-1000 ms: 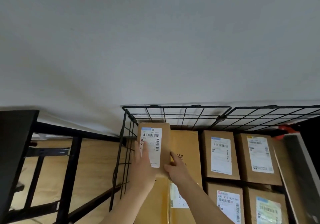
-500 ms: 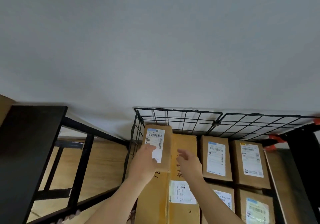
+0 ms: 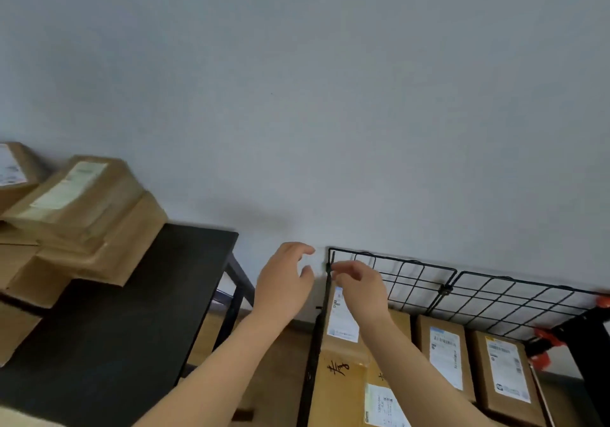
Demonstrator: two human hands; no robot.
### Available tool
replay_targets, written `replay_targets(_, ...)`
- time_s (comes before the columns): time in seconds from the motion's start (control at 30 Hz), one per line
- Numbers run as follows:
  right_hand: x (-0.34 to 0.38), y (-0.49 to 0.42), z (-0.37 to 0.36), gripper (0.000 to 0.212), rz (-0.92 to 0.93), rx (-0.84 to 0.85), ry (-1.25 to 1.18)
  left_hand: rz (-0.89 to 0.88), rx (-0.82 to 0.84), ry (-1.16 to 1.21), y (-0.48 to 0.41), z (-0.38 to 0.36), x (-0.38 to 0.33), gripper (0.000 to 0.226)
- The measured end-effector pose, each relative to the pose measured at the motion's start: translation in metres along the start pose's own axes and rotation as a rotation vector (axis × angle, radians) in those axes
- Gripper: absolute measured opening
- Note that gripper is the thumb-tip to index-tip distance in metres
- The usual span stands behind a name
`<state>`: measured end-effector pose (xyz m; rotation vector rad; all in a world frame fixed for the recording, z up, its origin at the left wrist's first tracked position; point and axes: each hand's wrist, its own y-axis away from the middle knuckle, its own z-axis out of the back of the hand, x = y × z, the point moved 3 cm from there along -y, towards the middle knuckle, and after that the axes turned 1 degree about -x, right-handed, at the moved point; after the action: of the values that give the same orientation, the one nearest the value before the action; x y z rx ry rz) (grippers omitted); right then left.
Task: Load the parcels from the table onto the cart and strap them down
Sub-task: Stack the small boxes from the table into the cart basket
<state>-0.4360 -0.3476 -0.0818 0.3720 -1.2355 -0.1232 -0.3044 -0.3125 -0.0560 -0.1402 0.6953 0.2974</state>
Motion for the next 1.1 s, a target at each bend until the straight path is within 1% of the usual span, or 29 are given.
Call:
replay_targets(0.13,0.05,0.049,-0.065,0.024,0.06,0.081,-0.076,0.016,-0.127,0.041,0.03,0.084,0.032,0.031)
replay_targets(0.27,0.093,0.106,-0.146,0.024,0.138,0.178,-0.085,0.007,-0.194,0.095,0.068,0.168,0.084,0.032)
replay_targets(0.37,0.115,0.136,-0.192,0.022,0.154,0.205,-0.118,0.036,-0.236,0.116,0.088,0.218,0.12,0.032)
replay_targets(0.53,0.142,0.179,-0.271,0.016,0.176,0.228,-0.106,0.068,-0.303,0.104,0.121,0.295,0.186,0.03)
replay_targets(0.67,0.156,0.198,-0.313,0.016,0.166,0.256,-0.06,0.11,-0.318,0.144,0.133,0.333,0.225,0.029)
replay_targets(0.77,0.166,0.195,-0.331,0.019,0.165,0.262,-0.006,0.136,-0.323,0.164,0.127,0.348,0.248,0.032)
replay_targets(0.9,0.176,0.171,-0.352,0.019,0.156,0.248,0.044,0.159,-0.317,0.163,0.103,0.362,0.271,0.035)
replay_targets(1.0,0.184,0.146,-0.369,0.02,0.154,0.248,0.035,0.168,-0.323,0.154,0.079,0.371,0.285,0.034)
replay_targets(1.1,0.195,0.117,-0.383,0.024,0.153,0.215,0.015,0.179,-0.287,0.122,0.048,0.38,0.296,0.033)
